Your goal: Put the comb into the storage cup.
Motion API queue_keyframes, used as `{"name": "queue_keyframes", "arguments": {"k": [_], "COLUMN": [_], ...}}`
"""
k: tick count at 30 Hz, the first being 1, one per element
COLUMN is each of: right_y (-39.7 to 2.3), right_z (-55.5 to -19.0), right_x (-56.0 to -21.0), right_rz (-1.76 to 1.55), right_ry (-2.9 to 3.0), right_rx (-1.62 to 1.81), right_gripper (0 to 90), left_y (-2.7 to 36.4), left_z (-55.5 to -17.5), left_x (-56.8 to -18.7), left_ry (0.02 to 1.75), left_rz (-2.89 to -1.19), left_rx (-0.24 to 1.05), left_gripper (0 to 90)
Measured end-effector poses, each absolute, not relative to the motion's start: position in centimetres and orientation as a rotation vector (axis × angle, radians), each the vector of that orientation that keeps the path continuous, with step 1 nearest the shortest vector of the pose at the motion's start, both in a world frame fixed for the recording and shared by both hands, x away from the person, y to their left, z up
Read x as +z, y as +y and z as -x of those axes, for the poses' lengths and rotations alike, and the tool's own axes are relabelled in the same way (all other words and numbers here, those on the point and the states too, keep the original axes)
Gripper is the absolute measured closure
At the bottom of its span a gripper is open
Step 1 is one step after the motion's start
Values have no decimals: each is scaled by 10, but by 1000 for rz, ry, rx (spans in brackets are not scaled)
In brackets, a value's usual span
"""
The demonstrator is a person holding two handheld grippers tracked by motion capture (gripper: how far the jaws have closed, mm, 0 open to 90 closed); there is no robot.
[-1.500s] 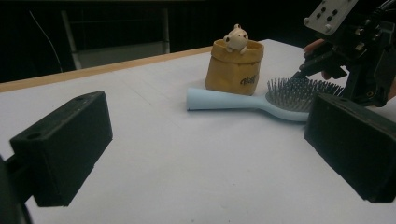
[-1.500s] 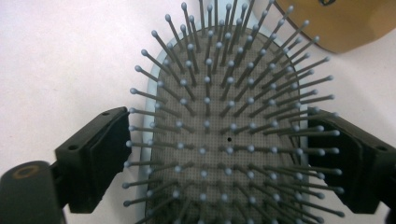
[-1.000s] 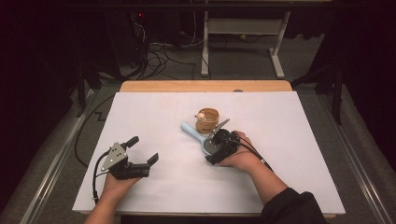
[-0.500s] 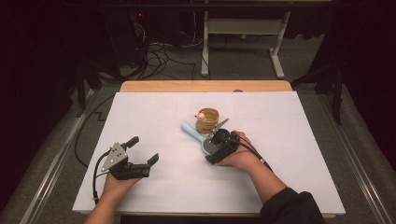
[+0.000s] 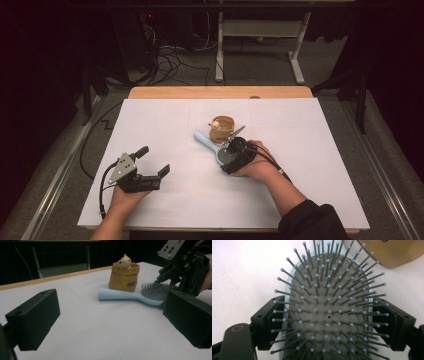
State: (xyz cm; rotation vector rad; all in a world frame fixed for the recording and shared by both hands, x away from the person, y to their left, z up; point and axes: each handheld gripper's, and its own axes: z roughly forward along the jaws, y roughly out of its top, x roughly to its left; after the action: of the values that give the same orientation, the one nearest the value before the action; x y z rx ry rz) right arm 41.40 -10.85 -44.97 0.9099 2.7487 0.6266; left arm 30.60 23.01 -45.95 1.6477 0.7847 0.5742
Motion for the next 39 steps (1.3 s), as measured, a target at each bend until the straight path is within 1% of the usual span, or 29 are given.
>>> {"name": "queue_keyframes", "arguments": {"k": [39], "right_y": [-105], "right_z": [-416], "right_x": [-447], "right_rz": [-937], "right_ry": [2757], "right_rx": [580], "right_gripper": [213], "left_y": [227], "left_z": [-306], "left_x": [-461], "left_ry": [783], "left_rz": [-1660], "left_rx": [585], "left_gripper": [17]}}
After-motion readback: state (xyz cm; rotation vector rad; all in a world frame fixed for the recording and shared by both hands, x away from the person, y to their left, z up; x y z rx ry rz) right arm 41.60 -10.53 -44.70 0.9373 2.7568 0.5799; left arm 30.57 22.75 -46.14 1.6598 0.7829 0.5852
